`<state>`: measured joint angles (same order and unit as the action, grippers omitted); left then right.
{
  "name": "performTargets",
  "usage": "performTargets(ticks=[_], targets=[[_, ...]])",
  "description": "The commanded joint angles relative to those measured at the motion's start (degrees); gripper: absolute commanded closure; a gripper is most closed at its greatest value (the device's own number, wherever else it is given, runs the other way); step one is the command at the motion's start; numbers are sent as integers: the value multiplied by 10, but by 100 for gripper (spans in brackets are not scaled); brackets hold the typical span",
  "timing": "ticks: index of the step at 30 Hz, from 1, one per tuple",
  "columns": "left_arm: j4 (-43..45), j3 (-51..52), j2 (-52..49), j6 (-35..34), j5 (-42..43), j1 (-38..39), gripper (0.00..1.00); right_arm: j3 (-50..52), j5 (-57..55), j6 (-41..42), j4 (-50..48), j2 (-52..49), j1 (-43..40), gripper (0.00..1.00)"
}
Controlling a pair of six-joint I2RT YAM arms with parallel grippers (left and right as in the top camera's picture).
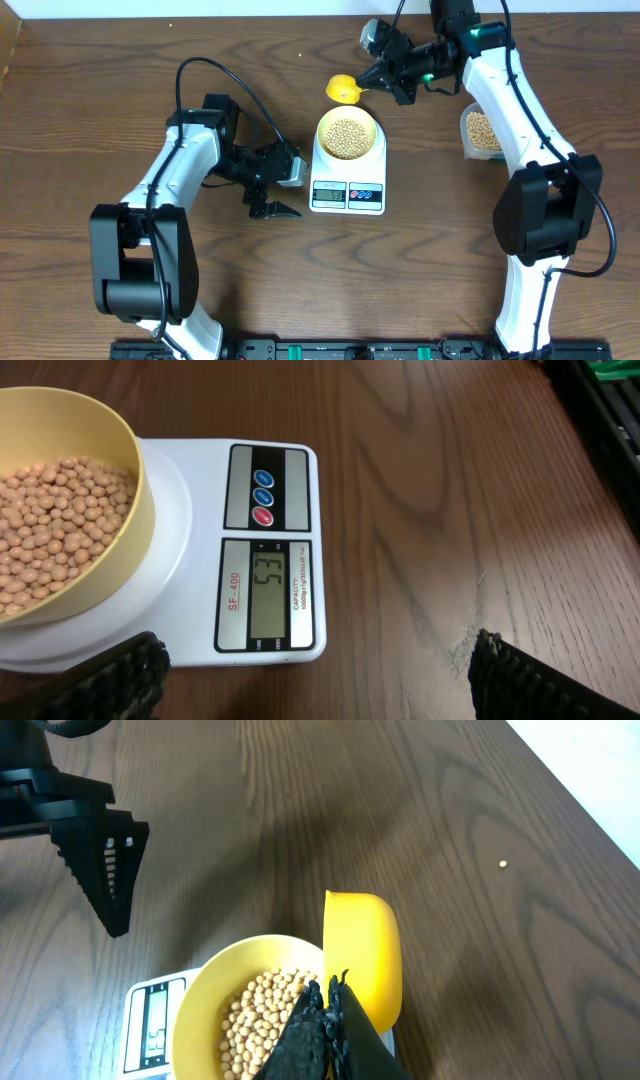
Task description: Scoop item into bowl and weigh 50g on scale
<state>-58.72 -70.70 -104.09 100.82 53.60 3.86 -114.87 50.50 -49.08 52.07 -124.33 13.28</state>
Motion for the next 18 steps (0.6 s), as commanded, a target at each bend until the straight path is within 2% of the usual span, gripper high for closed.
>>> performTargets(ticks=[1,10,18], targets=[[-4,3,4,12,-3,-2,2,1,9,-9,0,16,3,99],[-4,3,4,12,-3,-2,2,1,9,-6,0,16,3,99],[-4,3,4,12,-3,-2,2,1,9,45,8,16,3,99]])
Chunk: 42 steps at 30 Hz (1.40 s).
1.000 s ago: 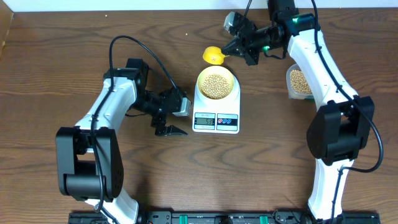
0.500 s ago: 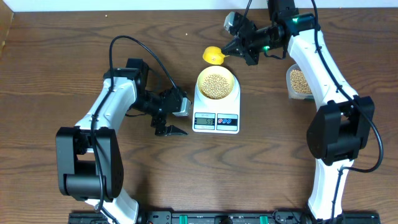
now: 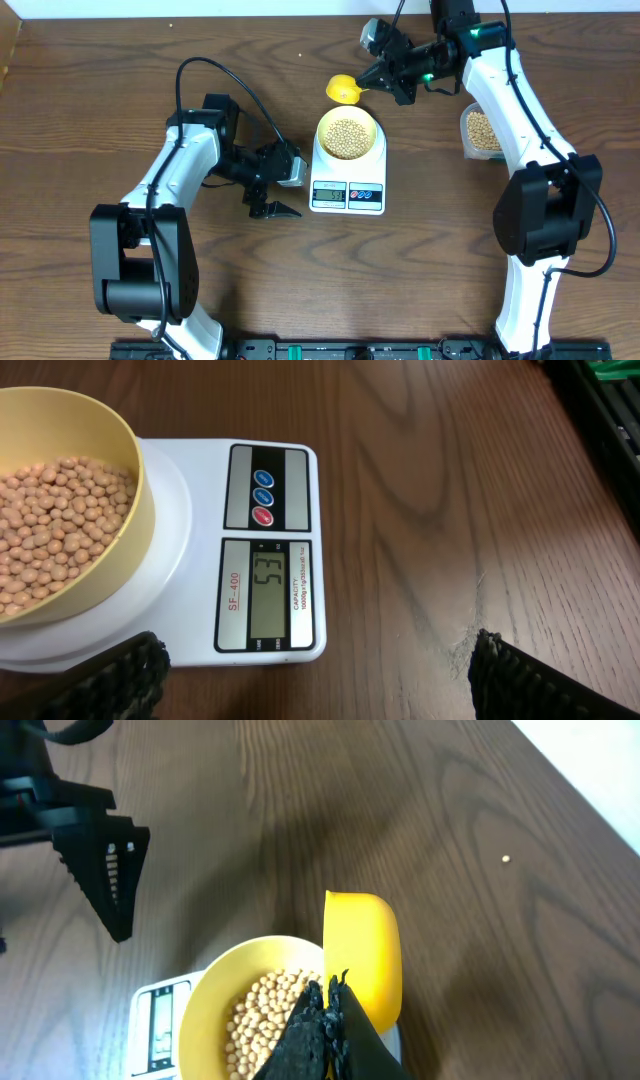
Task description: Scoop item into bowl and weigh 50g on scale
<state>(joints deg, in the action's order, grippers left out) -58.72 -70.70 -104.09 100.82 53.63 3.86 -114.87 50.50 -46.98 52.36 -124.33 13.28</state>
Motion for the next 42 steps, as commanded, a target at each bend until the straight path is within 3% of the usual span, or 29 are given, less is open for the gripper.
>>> performTargets(ticks=[1,11,22,34,42], targets=[[-4,3,4,12,-3,-2,2,1,8,24,11,16,3,99],[-4,3,4,12,-3,-2,2,3,-9,24,69,15,19,99],[-4,3,4,12,-3,-2,2,3,-202,24,61,14,88,99],[-4,3,4,12,-3,-2,2,3,-247,24,59,14,89,99],[-4,3,4,12,-3,-2,2,3,-244,24,107,14,91,99]])
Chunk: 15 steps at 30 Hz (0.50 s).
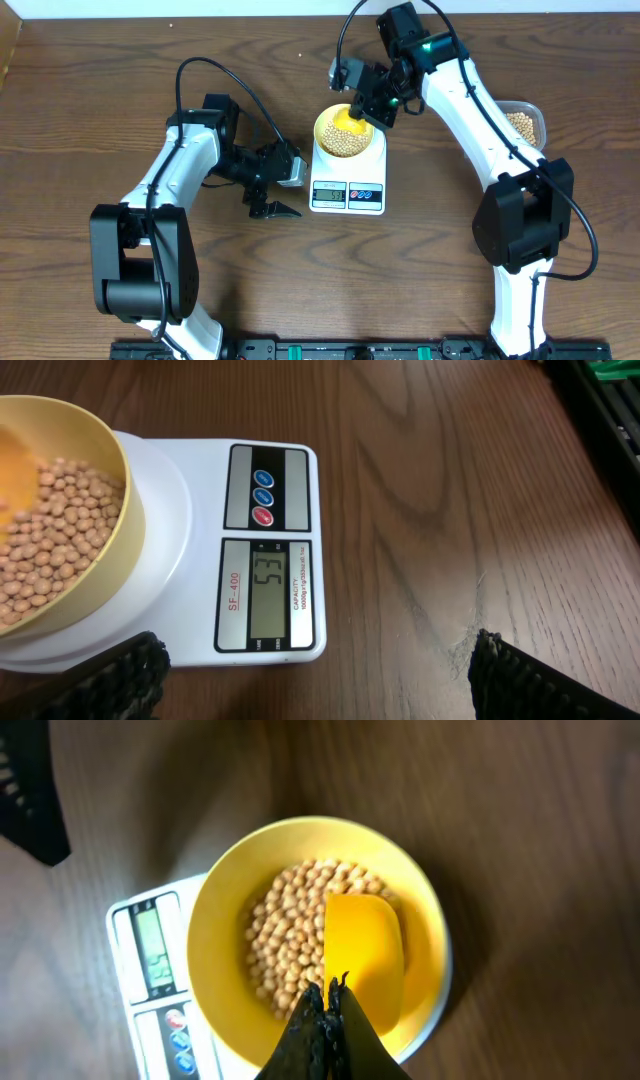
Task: Scoop item into bowl and weigh 50g on scale
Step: 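Lower the scoop into the soybeans in the bowl with the right gripper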
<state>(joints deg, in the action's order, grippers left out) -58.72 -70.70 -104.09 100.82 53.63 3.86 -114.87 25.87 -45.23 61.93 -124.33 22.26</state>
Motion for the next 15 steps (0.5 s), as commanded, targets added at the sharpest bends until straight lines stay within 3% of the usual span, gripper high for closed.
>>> performTargets(ticks=[1,15], targets=[[-4,3,4,12,-3,-2,2,3,2,6,17,14,1,99],[-4,3,4,12,-3,-2,2,3,72,7,76,14,1,99]])
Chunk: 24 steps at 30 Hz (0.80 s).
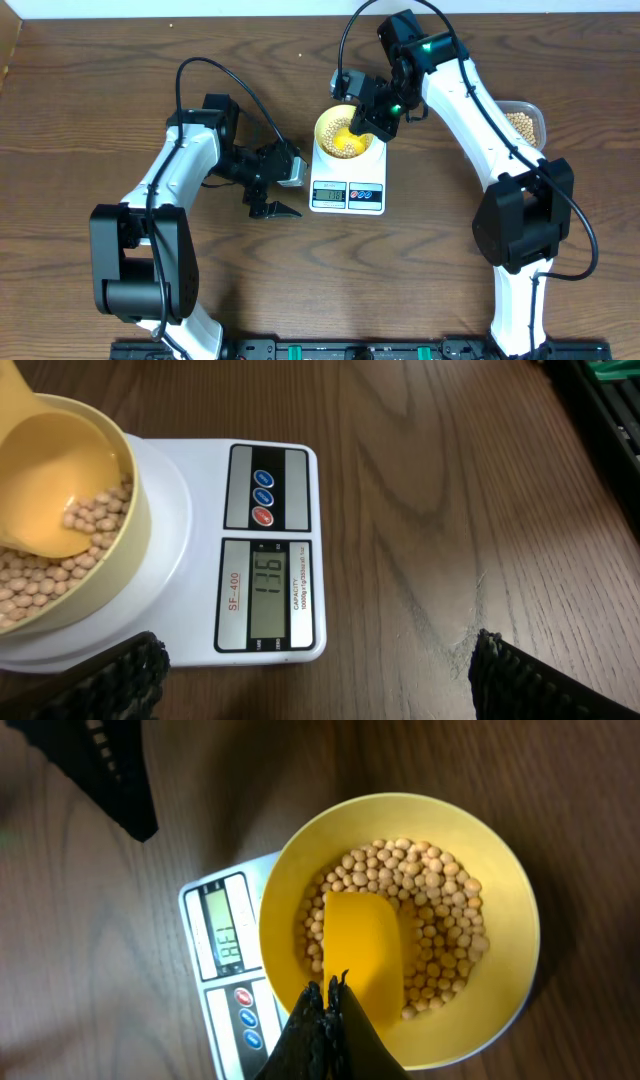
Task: Scoop item into bowl and weigh 50g on scale
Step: 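Lower the scoop into the soybeans in the bowl with the right gripper, then lift the scoop up out of the bowl with the right gripper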
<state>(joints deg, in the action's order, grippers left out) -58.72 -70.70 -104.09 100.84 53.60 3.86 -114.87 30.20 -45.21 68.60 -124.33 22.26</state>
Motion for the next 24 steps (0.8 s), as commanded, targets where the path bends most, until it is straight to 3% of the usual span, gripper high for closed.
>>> performTargets(ticks=[1,10,18,24], targets=[[-4,3,4,12,-3,-2,2,3,37,6,13,14,1,99],[-4,3,4,12,-3,-2,2,3,79,30,16,14,-15,99],[-4,3,4,12,-3,-2,2,3,83,139,-38,14,-45,99],[-4,3,4,12,-3,-2,2,3,200,156,-52,14,-83,99]])
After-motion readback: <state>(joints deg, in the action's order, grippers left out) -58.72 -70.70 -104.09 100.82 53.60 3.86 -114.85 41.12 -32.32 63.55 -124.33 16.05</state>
